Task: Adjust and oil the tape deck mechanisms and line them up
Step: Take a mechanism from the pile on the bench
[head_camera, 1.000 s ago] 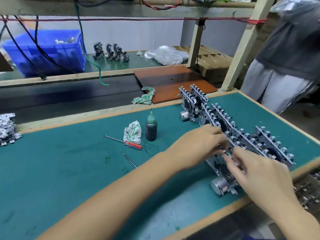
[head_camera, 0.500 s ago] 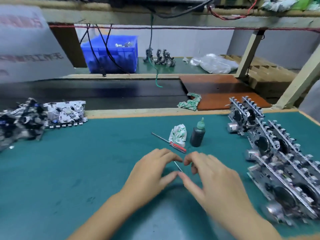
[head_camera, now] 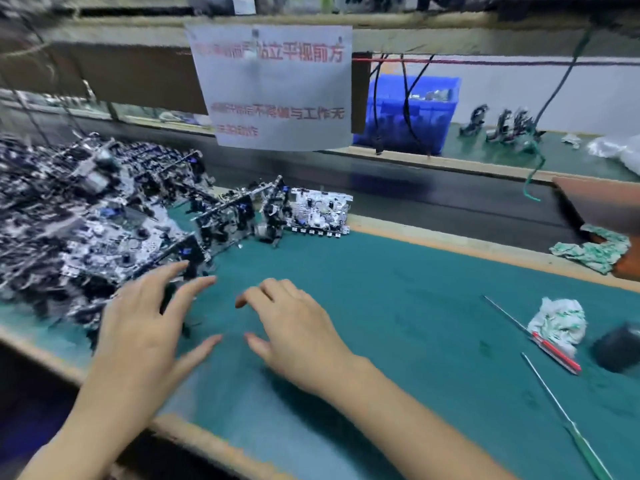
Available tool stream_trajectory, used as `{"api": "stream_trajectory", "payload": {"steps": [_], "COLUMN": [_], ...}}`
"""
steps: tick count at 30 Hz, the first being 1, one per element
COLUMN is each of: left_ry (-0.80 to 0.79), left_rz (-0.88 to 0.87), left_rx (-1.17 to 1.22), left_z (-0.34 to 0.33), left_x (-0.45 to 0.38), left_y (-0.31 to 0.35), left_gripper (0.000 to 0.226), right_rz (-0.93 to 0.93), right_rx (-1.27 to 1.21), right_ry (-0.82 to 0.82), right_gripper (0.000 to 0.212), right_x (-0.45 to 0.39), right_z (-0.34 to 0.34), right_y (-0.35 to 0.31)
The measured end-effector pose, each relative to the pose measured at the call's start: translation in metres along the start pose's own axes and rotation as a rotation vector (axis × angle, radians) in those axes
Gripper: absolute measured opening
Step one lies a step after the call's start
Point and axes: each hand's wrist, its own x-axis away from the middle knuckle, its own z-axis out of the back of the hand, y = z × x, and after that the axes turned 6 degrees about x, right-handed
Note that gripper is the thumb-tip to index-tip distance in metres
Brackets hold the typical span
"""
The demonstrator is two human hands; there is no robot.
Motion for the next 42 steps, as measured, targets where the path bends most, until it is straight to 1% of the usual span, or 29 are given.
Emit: {"api": "stream_trajectory", "payload": {"steps": [2,4,5,6,9,12,14,16,19,21,23,25,28,30,32,33,34,35,36,37,39,41,42], "left_ry": [0.021,-0.067,-0.122,-0.164,-0.201,-0.191,-0.17,-0.165,-0.144,-0.126,-0.069,0.004,0.108,0.165,0.218,0.228,0.215,0.175,0.106,-0.004,-0.287,-0.576,-0.66], "left_rz": [0.094,0.231,0.276,0.29,0.229,0.11,0.007,-0.062,-0.163,-0.255,-0.36,-0.48,-0.588,-0.653,-0.773,-0.845,-0.907,-0.947,-0.956,-0.933,-0.803,-0.638,-0.594], "left_rx": [-0.091,-0.116,-0.101,-0.088,-0.075,-0.04,-0.036,-0.004,0.079,0.114,0.104,0.11,0.158,0.187,0.214,0.23,0.252,0.284,0.321,0.359,0.487,0.679,0.748], "left_z": [0.009,0.009,0.007,0.006,0.006,0.01,0.013,0.017,0.019,0.015,0.006,-0.011,-0.044,-0.064,-0.082,-0.09,-0.097,-0.103,-0.108,-0.112,-0.116,-0.119,-0.122], "left_x": [-0.003,0.0,0.003,0.006,0.012,0.016,0.014,0.006,-0.011,-0.024,-0.037,-0.045,-0.051,-0.051,-0.048,-0.046,-0.045,-0.046,-0.047,-0.05,-0.059,-0.065,-0.065], "left_y": [-0.041,-0.074,-0.086,-0.095,-0.107,-0.108,-0.097,-0.077,-0.029,0.013,0.059,0.104,0.161,0.194,0.218,0.225,0.229,0.23,0.229,0.227,0.222,0.221,0.222], "left_gripper": [0.068,0.081,0.081,0.076,0.056,0.05,0.04,0.044,0.036,0.031,0.028,0.021,0.022,0.014,0.003,0.004,0.011,0.022,0.038,0.058,0.091,0.111,0.115], "right_rz": [0.068,0.115,0.135,0.15,0.148,0.157,0.147,0.089,-0.06,-0.149,-0.231,-0.311,-0.392,-0.404,-0.394,-0.384,-0.38,-0.38,-0.379,-0.376,-0.38,-0.429,-0.463], "right_rx": [-0.048,-0.04,-0.016,0.005,-0.034,-0.03,-0.028,-0.104,-0.266,-0.253,-0.165,-0.045,0.16,0.33,0.449,0.481,0.492,0.486,0.469,0.441,0.363,0.301,0.272], "right_ry": [0.026,0.03,0.019,-0.004,-0.04,-0.038,-0.046,-0.049,-0.011,0.015,0.017,0.027,0.115,0.172,0.181,0.174,0.162,0.149,0.143,0.151,0.197,0.239,0.245], "right_gripper": [0.047,0.052,0.051,0.05,0.042,0.04,0.04,0.035,0.03,0.033,0.035,0.032,0.032,0.037,0.037,0.037,0.038,0.039,0.038,0.035,0.027,0.034,0.04], "right_x": [-0.031,-0.057,-0.066,-0.073,-0.08,-0.072,-0.059,-0.04,-0.001,0.03,0.064,0.1,0.15,0.18,0.207,0.219,0.231,0.241,0.25,0.257,0.264,0.265,0.265], "right_z": [-0.005,-0.012,-0.016,-0.02,-0.025,-0.02,-0.01,0.004,0.033,0.051,0.067,0.08,0.095,0.1,0.1,0.098,0.094,0.09,0.085,0.081,0.079,0.079,0.079], "right_y": [-0.018,-0.032,-0.037,-0.04,-0.043,-0.04,-0.032,-0.021,0.0,0.018,0.04,0.06,0.083,0.096,0.105,0.109,0.113,0.116,0.119,0.121,0.125,0.127,0.128]}}
